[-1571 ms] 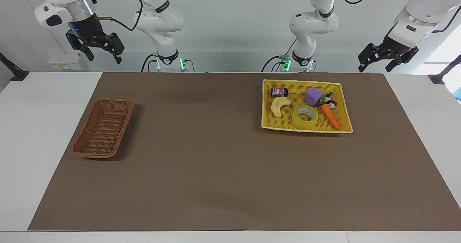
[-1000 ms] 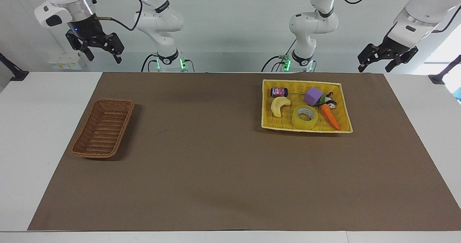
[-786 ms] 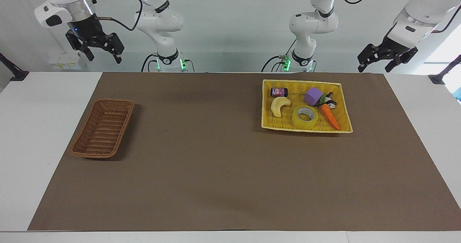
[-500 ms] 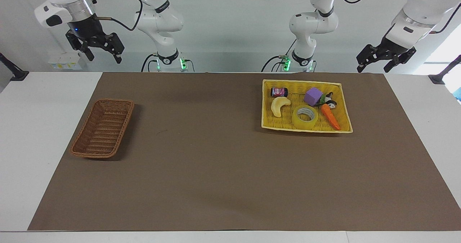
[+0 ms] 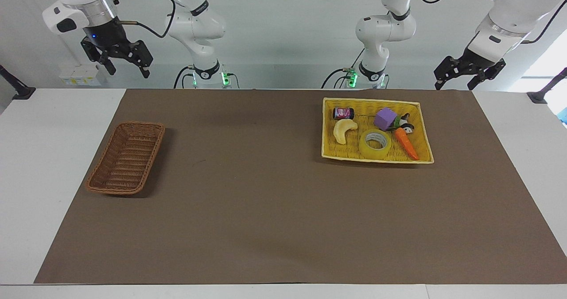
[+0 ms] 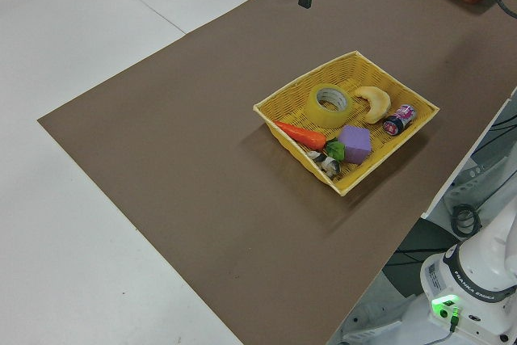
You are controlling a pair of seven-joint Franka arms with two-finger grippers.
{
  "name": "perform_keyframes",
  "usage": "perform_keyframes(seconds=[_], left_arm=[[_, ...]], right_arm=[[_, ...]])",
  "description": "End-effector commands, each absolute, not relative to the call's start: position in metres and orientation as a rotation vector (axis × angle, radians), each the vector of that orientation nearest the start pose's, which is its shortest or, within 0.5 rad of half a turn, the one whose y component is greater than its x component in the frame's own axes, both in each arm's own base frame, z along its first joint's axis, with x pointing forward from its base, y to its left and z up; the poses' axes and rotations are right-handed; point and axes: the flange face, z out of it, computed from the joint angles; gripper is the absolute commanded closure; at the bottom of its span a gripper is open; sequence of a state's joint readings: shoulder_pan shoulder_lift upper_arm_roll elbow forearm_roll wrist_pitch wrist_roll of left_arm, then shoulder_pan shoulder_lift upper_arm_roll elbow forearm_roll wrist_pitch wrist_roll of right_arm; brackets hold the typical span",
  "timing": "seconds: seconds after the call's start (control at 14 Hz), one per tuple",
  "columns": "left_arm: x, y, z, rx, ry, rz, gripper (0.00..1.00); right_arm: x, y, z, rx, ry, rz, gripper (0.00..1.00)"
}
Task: Move tape to another basket
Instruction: 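Move the left gripper over the yellow tray toward the tape roll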
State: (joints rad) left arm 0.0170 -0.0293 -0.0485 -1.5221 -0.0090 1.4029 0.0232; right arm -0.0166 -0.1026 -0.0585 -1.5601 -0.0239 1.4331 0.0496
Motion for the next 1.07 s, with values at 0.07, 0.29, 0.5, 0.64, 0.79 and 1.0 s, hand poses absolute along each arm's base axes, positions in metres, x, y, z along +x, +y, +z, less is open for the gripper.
perform_keyframes(seconds=[0.07,0.29,0.5,0.64,0.79,1.0], left_arm=[[0.516,-0.033,0.648,-3.129,0.117,0.108,0.0],[0.514,-0.053,0.649,-3.127,0.09,0.107,0.0],[0.509,-0.075,0.65,-3.123,0.085,0.106,0.0],[0.505,-0.095,0.652,-3.121,0.049,0.102,0.0],[0.5,-0.116,0.653,-3.119,0.03,0.096,0.0],[0.491,-0.145,0.656,-3.116,0.001,0.086,0.0]], right_arm=[[0.504,-0.043,0.674,-3.137,0.179,0.044,0.0],[0.504,-0.043,0.674,-3.137,0.182,0.044,0.0],[0.504,-0.043,0.674,-3.137,0.179,0.044,0.0],[0.504,-0.042,0.674,-3.137,0.177,0.044,0.0],[0.504,-0.042,0.674,-3.137,0.177,0.044,0.0],[0.504,-0.042,0.674,-3.137,0.179,0.044,0.0]])
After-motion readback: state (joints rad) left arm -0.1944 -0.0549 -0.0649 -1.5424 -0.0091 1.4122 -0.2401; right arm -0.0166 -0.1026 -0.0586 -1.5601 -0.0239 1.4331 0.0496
